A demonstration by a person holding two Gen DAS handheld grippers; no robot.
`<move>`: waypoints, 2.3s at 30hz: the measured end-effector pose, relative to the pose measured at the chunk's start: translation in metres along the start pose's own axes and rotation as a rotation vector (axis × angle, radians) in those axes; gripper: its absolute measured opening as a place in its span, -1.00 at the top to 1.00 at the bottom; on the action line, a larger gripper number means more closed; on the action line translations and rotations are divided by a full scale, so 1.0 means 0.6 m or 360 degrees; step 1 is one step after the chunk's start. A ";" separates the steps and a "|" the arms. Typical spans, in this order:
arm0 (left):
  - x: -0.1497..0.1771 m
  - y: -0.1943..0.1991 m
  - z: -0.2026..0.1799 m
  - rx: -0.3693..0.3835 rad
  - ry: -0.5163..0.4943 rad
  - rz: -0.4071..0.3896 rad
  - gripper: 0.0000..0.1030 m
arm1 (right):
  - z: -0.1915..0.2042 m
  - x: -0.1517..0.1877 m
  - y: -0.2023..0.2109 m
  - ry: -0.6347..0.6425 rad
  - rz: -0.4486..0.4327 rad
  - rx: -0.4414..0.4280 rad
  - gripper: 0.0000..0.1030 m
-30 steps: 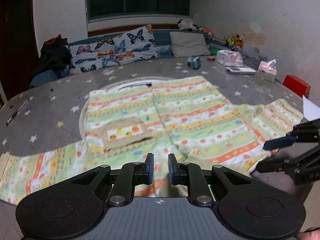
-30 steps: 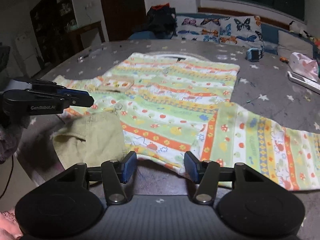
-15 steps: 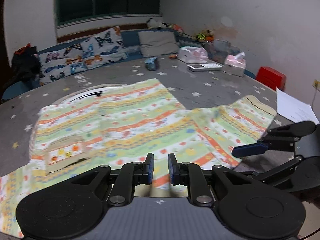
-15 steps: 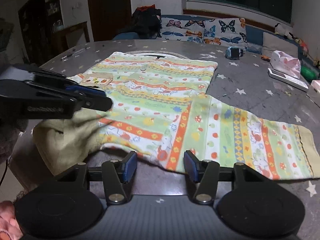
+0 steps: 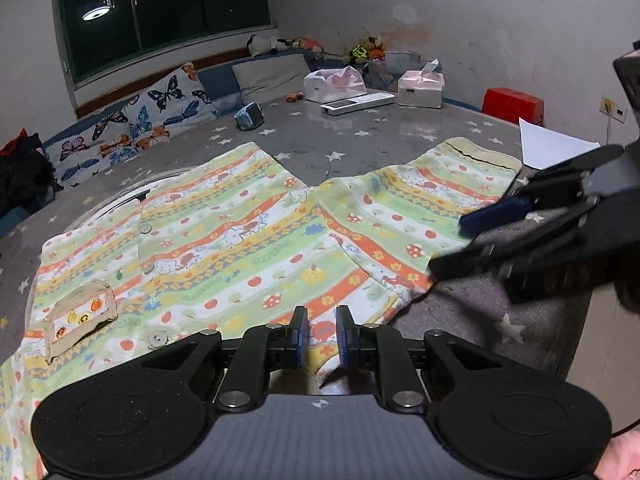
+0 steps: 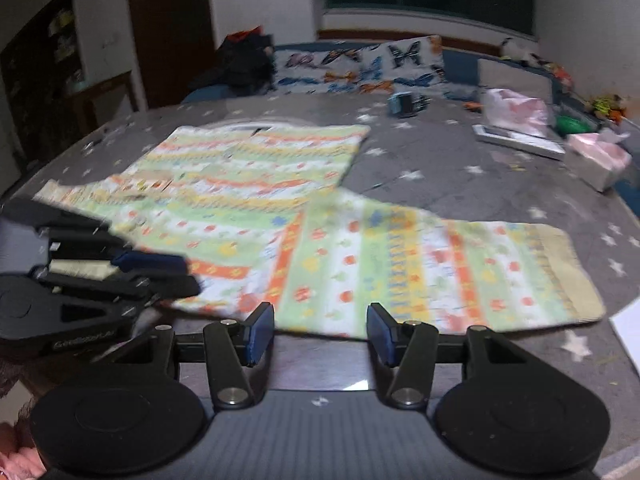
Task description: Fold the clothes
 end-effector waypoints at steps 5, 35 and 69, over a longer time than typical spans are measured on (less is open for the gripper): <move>-0.002 -0.002 0.000 0.0003 0.0010 0.0005 0.67 | -0.075 -0.002 0.026 -0.0110 -0.0086 0.0258 -0.02; -0.008 0.019 0.046 -0.0077 0.0150 0.0019 0.43 | -0.197 -0.038 0.075 -0.0417 -0.0297 0.0301 0.84; 0.113 0.109 0.265 -0.0382 0.0709 0.0042 0.30 | 0.343 -0.185 -0.172 0.0443 0.0034 -0.0686 0.77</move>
Point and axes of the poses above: each gripper's, at about its wrist camera, not at the fingertips, and y roughly against the way its jaws point, z to its left, x to its underside, the point moved 4 cm from there along -y, roughly the way its jaws point, and after that the axes turned 10 degrees about -x, right-handed, at the moved point
